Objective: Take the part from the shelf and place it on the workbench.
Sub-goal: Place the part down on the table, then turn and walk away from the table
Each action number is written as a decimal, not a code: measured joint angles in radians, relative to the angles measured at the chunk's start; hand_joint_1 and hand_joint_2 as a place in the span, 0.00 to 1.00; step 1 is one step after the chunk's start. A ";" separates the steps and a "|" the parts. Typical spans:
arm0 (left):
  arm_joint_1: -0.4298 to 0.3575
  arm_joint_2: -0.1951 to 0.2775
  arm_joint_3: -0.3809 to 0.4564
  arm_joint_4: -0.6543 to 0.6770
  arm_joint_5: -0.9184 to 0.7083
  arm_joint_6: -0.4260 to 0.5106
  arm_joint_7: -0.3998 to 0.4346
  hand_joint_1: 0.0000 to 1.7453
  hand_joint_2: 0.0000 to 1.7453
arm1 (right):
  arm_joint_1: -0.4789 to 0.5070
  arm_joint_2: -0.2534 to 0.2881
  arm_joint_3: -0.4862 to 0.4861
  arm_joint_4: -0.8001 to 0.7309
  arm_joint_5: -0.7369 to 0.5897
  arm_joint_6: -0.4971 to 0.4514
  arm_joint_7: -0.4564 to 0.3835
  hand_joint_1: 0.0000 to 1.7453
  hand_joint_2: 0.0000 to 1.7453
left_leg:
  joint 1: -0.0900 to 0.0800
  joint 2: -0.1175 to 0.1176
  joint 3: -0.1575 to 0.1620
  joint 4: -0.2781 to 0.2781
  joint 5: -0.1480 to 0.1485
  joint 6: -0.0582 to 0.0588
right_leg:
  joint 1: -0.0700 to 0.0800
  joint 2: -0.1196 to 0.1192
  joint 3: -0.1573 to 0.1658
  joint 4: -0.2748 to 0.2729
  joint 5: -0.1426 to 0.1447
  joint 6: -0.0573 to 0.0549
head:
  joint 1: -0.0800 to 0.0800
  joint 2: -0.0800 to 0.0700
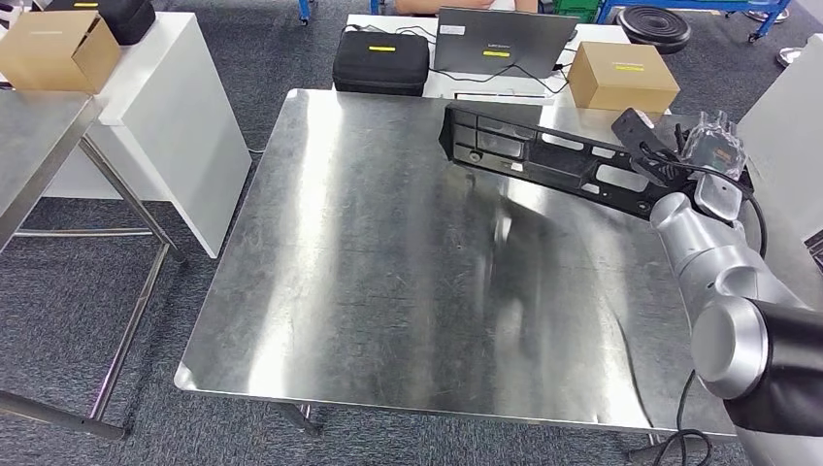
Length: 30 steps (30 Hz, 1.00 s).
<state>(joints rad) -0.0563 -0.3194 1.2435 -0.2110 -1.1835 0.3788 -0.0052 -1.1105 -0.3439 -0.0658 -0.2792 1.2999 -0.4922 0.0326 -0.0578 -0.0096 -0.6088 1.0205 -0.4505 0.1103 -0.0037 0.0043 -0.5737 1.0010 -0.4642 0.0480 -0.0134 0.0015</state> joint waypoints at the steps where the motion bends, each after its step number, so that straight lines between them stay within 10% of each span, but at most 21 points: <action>1: -0.001 -0.001 -0.005 0.000 -0.006 -0.010 0.000 0.00 0.00 | 0.000 0.000 0.005 0.000 -0.005 0.011 0.005 0.00 0.00 | 0.000 0.000 0.000 0.000 0.000 0.000 | 0.000 0.000 0.000 0.000 0.000 0.000 | 0.000 0.000; 17: -0.004 -0.002 -0.042 0.006 -0.024 -0.157 -0.017 0.00 0.00 | 0.021 -0.021 -0.465 0.001 -0.636 0.246 0.045 0.00 0.00 | 0.000 -0.005 0.001 0.000 0.000 0.000 | 0.000 -0.004 0.002 -0.002 0.000 0.000 | 0.003 0.000; 30: -0.004 -0.002 -0.062 0.007 -0.023 -0.199 -0.023 0.00 0.00 | 0.075 -0.079 -0.689 0.002 -0.711 0.245 -0.029 0.00 0.00 | 0.000 -0.007 0.001 0.000 0.000 0.001 | 0.000 -0.006 0.003 -0.004 0.000 0.000 | 0.004 0.000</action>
<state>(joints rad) -0.0605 -0.3216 1.1812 -0.2041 -1.2068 0.1802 -0.0282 -1.0352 -0.4226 -0.7553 -0.2773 0.5889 -0.2472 0.0034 -0.0580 -0.0164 -0.6075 1.0201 -0.4508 0.1109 -0.0033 -0.0018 -0.5707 0.9972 -0.4644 0.0481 -0.0092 0.0015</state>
